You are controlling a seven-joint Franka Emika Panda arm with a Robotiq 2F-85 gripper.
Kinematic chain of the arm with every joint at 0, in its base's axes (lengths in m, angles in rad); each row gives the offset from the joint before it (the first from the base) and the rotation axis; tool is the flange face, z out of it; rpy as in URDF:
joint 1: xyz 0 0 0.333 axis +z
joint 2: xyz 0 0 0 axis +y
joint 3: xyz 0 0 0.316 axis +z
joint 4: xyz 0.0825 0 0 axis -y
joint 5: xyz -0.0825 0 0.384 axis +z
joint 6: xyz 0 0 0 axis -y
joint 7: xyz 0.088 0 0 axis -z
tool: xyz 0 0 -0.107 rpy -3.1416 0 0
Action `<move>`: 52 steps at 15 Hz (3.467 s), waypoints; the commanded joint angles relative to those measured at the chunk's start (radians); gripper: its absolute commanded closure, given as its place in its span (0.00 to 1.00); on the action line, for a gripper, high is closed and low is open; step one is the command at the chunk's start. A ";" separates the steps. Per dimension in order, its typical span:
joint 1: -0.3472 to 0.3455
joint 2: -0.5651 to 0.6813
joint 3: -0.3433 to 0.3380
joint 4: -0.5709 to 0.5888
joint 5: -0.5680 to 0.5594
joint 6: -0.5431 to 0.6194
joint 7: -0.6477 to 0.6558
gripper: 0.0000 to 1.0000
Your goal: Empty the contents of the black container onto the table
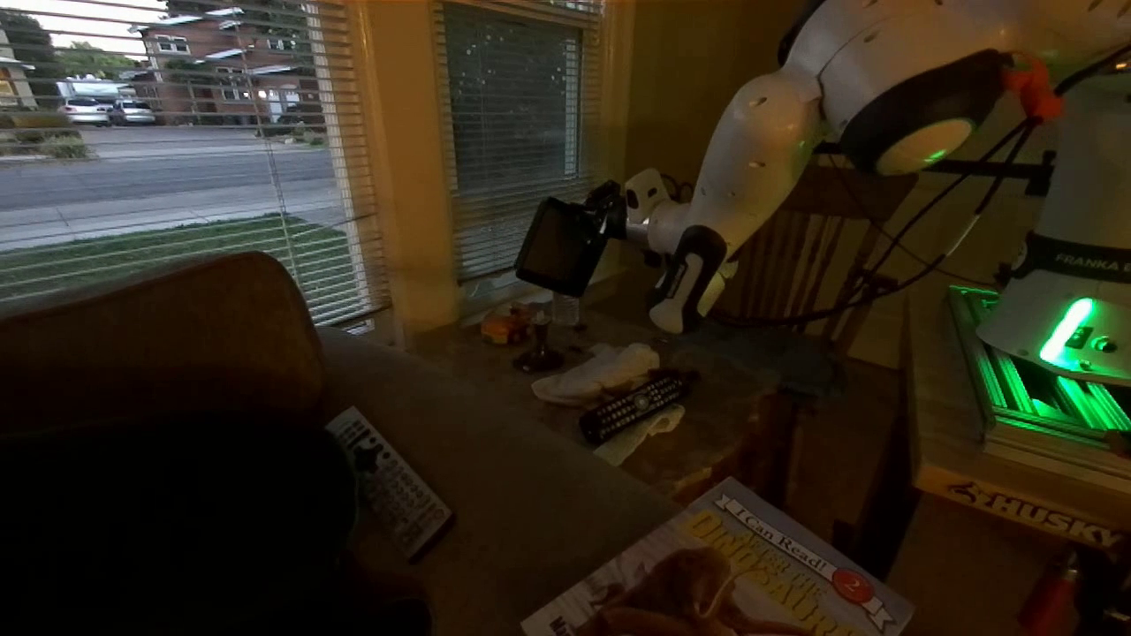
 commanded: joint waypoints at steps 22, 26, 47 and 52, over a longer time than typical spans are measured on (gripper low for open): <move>-0.257 -0.570 0.173 -0.187 -0.055 -0.959 -0.052 0.98; -0.370 -0.636 0.217 -0.204 -0.362 -1.033 0.219 0.98; -1.117 -0.758 0.819 -0.201 -0.648 -1.249 0.298 0.98; -1.196 -0.756 0.859 -0.199 -0.643 -1.314 0.224 0.98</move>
